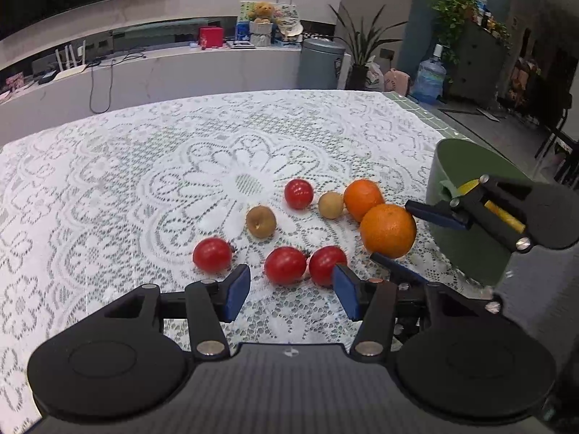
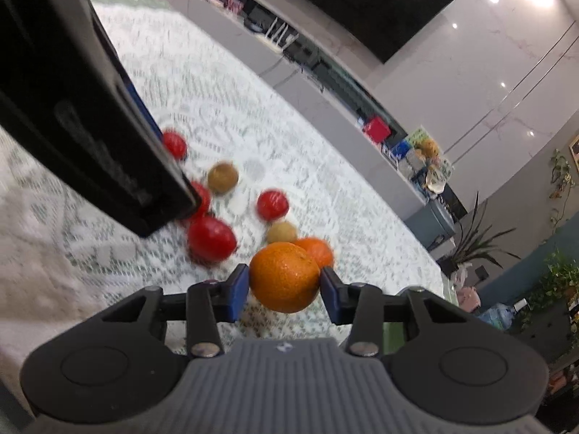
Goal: Organize fruits
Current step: 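Carry the orange into the colander with the right tool while the left tool approaches another orange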
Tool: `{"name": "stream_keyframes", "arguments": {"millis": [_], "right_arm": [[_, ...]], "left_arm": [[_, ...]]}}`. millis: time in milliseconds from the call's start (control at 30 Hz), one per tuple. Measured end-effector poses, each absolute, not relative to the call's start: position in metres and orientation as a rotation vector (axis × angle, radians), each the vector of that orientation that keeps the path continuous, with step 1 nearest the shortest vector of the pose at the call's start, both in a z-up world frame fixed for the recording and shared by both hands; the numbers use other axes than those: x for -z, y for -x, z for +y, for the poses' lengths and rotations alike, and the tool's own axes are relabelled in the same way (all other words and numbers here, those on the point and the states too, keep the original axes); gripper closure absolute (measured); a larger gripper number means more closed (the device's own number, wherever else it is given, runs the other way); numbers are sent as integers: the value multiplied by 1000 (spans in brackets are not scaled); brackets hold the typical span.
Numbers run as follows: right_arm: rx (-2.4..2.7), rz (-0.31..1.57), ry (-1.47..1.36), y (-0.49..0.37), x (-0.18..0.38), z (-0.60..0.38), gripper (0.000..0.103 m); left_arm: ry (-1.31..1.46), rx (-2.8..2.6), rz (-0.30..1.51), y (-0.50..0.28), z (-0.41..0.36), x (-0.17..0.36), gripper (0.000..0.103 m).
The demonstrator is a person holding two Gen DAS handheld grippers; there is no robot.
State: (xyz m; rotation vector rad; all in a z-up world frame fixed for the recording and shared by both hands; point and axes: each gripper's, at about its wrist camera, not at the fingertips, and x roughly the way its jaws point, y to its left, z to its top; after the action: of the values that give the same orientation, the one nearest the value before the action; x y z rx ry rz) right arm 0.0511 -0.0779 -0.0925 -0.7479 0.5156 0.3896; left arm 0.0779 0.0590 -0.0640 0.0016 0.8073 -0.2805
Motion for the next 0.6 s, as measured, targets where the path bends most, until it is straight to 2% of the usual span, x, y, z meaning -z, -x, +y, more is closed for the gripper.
{"name": "stream_keyframes", "arguments": {"millis": [367,600], "right_arm": [[-417,545,320,-53,18,-147,63],[-335,654,58,-65,3,-209,63]], "left_arm": [[-171,371,744,-94,33,42,41],[-304,469,721,-113,-4,45,41]]}}
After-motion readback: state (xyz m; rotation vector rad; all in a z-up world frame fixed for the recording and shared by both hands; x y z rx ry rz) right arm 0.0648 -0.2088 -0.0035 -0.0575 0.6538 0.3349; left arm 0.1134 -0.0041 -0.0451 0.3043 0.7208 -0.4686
